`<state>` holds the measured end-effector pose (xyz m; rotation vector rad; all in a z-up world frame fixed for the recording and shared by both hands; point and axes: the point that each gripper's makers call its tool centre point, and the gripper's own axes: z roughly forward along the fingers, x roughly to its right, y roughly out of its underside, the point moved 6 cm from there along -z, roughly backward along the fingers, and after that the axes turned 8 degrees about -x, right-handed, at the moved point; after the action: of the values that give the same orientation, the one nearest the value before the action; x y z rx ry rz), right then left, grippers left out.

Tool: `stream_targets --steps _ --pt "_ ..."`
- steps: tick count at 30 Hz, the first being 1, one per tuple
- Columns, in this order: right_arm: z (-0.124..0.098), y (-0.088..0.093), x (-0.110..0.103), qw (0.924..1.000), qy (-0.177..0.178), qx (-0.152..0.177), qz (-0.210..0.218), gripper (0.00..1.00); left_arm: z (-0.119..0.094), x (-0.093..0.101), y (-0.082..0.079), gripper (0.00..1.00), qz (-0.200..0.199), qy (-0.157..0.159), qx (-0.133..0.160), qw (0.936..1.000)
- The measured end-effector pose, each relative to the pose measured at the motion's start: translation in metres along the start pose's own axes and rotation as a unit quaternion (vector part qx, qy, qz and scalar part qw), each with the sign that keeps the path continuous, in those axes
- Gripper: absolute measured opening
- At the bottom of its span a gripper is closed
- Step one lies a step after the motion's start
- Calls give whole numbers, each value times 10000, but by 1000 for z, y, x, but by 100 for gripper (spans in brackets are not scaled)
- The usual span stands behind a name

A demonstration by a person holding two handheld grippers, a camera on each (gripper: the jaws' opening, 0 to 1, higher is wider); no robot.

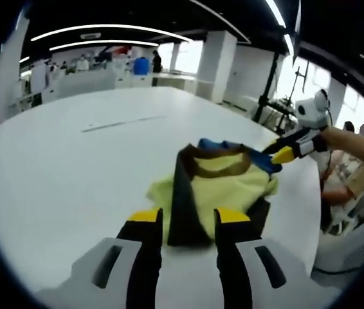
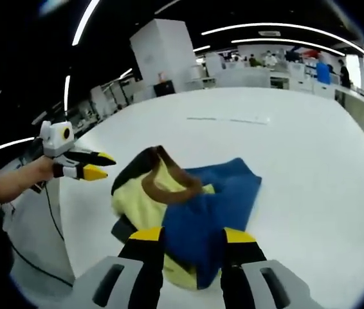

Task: Fold the garment on the visible template until the final outline fits inside the template.

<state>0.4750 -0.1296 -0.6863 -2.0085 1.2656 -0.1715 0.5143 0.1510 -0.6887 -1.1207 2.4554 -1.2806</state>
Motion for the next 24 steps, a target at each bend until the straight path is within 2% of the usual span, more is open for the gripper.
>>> stream_targets --steps 9,12,20,24 --pt "0 4 4 9995 24 -22 322 17 24 -5 5 23 36 133 -309 9994" --pt "-1 9 5 9988 63 -116 479 13 30 -5 9 20 69 176 -492 9986" --pt "-7 17 4 9976 117 -63 674 0 27 -6 9 13 -95 14 -390 9992" --pt "-9 18 1 9975 150 -29 694 0 23 -3 8 7 -248 -55 -281 9993"
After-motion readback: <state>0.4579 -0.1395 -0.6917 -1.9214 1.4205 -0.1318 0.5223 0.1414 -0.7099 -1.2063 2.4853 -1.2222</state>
